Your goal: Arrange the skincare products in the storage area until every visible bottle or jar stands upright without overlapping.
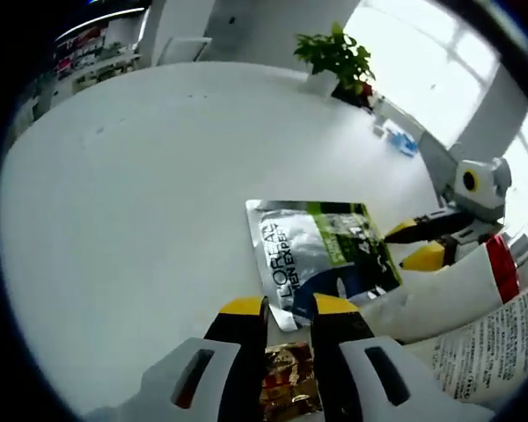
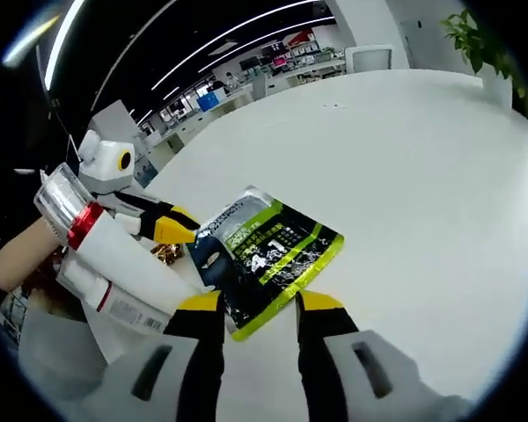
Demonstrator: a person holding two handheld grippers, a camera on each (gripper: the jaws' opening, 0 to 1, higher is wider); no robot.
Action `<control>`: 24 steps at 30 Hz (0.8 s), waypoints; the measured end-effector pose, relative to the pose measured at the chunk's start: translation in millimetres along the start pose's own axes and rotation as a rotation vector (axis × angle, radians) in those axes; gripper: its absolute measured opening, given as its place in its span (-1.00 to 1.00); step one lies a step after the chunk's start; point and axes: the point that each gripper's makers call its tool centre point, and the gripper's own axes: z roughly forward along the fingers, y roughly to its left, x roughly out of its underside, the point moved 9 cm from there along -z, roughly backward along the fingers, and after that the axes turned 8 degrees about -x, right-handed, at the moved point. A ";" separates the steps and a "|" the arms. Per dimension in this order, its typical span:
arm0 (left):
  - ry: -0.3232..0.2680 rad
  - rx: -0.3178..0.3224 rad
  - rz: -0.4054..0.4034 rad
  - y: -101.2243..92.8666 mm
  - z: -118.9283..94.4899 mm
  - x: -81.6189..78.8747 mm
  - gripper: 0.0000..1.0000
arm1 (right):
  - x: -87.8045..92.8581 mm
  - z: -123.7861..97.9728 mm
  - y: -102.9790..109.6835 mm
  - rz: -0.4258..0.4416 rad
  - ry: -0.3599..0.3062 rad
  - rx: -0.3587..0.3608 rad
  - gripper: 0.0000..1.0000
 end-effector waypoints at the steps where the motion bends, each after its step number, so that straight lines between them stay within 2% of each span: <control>1: -0.011 0.000 -0.015 1.4 -1.3 -1.2 -0.81 | 0.1 -0.1 -0.1 0.003 -0.002 -0.003 -0.35; 2: -0.029 0.009 -0.037 1.5 -1.6 -2.8 -0.83 | 0.1 -0.1 -0.3 0.009 -0.005 -0.006 -0.35; 4: -0.069 0.080 -0.119 -0.7 -2.4 -8.3 -0.89 | 0.1 0.5 -1.0 0.009 -0.007 -0.007 -0.36; 6: -0.058 0.104 -0.132 -0.8 -0.2 -8.6 -0.87 | 0.4 0.5 -1.5 0.016 -0.012 -0.008 -0.37; 8: -0.059 0.069 -0.115 5.2 6.5 -8.7 -0.81 | 1.1 0.6 -1.6 0.036 -0.021 -0.024 -0.41; 10: -0.043 0.074 -0.127 3.6 8.7 -6.7 -0.85 | 2.0 1.3 -0.3 0.055 -0.033 -0.038 -0.43; 11: -0.039 0.094 -0.129 0.2 9.9 -5.0 -0.83 | 2.5 1.2 0.9 0.057 -0.036 -0.040 -0.43; 13: -0.024 0.095 -0.117 -1.9 13.9 -3.2 -0.78 | 3.0 0.8 2.6 0.052 -0.032 -0.043 -0.44; 18: -0.022 0.079 -0.138 4.6 22.8 -5.4 -0.92 | 2.3 -0.3 1.1 0.053 -0.028 -0.044 -0.46; 24: -0.034 0.049 -0.194 4.4 21.3 -6.6 -1.00 | 2.5 0.7 -0.4 0.056 -0.019 -0.052 -0.50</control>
